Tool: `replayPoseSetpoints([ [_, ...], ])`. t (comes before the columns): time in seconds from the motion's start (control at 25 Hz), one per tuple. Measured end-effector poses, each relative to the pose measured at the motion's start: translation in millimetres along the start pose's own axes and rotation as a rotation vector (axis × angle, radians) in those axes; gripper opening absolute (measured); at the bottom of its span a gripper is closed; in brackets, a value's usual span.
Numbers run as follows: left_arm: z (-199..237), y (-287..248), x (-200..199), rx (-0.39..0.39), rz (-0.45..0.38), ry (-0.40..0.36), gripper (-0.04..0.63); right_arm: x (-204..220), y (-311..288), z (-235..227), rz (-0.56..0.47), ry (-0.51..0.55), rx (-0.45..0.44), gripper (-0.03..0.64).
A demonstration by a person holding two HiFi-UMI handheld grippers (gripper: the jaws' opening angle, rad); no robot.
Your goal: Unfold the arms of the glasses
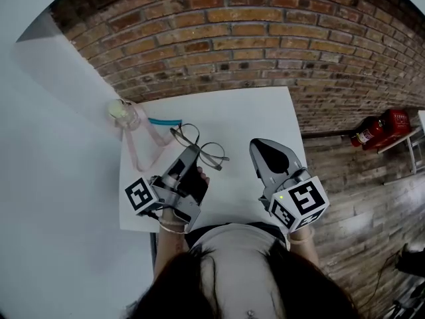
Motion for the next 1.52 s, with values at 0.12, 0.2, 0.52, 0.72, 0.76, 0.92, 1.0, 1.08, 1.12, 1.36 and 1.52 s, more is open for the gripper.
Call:
replayPoseSetpoints([
  [0.12,-1,0,0,0.009,-0.006,0.015,0.024,-4,2,3,-0.011,-0.013,-0.027,0.006],
  [0.2,-1,0,-1,0.013,-0.008,0.019,0.023,-5,3,4,-0.019,-0.018,-0.041,0.006],
  [0.52,-1,-1,-3,0.027,-0.006,0.039,0.023,-2,0,14,-0.014,-0.015,-0.095,0.006],
  [0.72,1,-3,-1,0.029,0.0,0.042,0.023,0,-2,21,0.0,-0.014,-0.144,0.032],
  [0.76,1,-3,-1,0.03,0.0,0.044,0.025,1,-2,23,0.0,-0.012,-0.152,0.032],
  [0.92,1,-3,0,0.038,0.002,0.057,0.023,3,-2,29,0.006,-0.01,-0.189,0.041],
  [1.0,1,-3,0,0.039,0.002,0.061,0.023,3,-1,33,0.008,-0.01,-0.217,0.048],
  [1.08,1,-3,0,0.041,0.003,0.065,0.023,3,-1,37,0.006,-0.008,-0.245,0.053],
  [1.12,2,-3,0,0.043,0.003,0.068,0.023,3,-1,39,0.005,-0.008,-0.259,0.055],
  [1.36,1,-4,2,0.054,0.008,0.084,0.023,7,-1,46,0.019,-0.006,-0.307,0.058],
  [1.52,0,-4,1,0.062,0.012,0.095,0.024,8,-3,51,0.024,-0.005,-0.328,0.06],
])
Point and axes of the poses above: the fingertips, and each gripper's own axes: y backward along the fingers, z to its left, x out of its underside, the point moved 4 cm from there along y, backward along the fingers, and after that the axes turned 11 degrees about -y, right-handed, at the moved point
